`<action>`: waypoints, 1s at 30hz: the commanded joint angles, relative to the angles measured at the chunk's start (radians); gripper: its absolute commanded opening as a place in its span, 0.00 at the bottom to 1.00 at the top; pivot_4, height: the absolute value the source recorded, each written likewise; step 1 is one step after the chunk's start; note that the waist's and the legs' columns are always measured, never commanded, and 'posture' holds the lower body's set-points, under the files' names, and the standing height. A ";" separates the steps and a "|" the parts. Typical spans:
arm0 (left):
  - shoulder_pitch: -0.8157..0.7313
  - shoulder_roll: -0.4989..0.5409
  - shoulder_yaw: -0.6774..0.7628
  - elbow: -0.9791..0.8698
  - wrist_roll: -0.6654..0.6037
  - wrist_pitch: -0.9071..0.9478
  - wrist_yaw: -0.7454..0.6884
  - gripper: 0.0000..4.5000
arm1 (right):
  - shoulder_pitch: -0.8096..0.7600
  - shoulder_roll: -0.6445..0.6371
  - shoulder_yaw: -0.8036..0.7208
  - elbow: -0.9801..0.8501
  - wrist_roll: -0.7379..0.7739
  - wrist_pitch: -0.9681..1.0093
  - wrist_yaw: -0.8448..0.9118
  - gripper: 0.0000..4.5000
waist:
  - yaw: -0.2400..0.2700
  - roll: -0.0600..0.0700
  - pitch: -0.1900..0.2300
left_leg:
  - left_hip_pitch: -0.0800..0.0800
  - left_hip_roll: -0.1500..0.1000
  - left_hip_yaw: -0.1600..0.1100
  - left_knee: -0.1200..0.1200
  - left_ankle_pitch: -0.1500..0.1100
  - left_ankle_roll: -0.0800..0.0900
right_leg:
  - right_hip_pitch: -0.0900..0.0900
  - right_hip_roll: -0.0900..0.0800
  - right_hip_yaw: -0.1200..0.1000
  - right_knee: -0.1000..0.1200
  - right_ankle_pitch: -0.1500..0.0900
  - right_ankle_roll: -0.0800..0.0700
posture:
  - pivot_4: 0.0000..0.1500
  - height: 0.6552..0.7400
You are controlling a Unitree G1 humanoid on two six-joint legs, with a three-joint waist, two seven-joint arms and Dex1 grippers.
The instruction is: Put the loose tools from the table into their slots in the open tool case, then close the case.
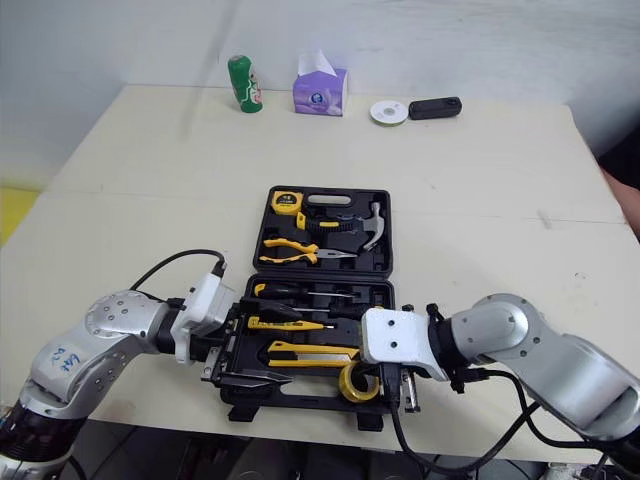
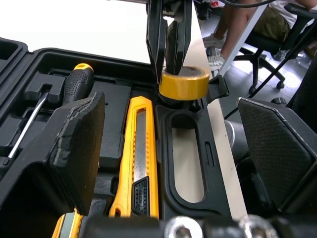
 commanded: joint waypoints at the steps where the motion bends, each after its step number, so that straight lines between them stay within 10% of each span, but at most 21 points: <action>1: 0.029 0.017 0.021 -0.024 0.004 -0.020 -0.009 1.00 | 0.049 -0.015 0.025 -0.003 -0.066 -0.053 0.012 0.00 | 0.000 0.000 0.000 | 0.000 0.000 0.000 0.000 0.000 0.000 | 0.000 0.000 0.000 0.000 0.000 0.000 | 1.00 1.00; 30: 0.078 -0.008 0.018 -0.011 0.030 -0.060 0.025 1.00 | 0.054 -0.005 0.059 0.036 -0.222 -0.057 0.035 0.00 | 0.001 -0.005 -0.003 | 0.001 -0.002 0.000 0.001 0.000 0.001 | 0.001 -0.003 0.000 0.000 0.000 0.000 | 1.00 1.00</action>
